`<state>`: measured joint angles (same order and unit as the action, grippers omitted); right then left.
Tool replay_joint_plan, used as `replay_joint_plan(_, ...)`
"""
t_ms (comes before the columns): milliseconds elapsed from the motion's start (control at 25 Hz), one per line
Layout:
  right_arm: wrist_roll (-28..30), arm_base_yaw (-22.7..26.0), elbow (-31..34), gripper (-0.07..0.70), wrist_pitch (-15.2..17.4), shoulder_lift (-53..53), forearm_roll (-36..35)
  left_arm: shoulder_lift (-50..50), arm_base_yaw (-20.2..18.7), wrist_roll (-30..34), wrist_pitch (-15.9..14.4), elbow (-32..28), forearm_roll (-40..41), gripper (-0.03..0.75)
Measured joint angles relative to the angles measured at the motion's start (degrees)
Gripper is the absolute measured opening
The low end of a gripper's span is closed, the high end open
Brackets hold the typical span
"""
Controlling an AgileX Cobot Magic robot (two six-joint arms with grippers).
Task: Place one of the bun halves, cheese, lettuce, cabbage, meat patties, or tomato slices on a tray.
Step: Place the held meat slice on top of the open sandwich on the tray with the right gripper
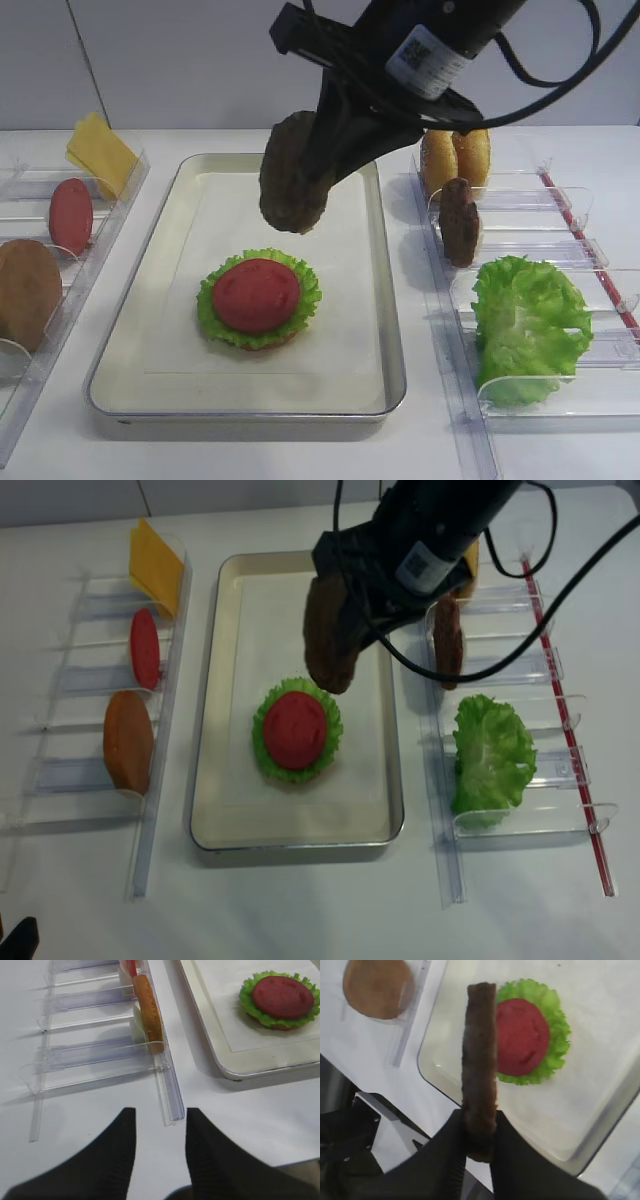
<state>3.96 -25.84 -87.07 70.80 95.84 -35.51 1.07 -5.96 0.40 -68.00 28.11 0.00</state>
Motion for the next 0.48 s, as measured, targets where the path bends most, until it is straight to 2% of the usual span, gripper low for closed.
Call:
replay_joint_plan(320,13.4,0.0,0.0,0.127,-0.3,6.1,-12.6,0.0,0.0,0.0,0.0,0.0,0.0,0.232)
replay_joint_plan(480,18.6,0.0,0.0,0.127,-0.6,9.2,-15.1,0.0,0.0,0.0,0.0,0.0,0.0,0.232)
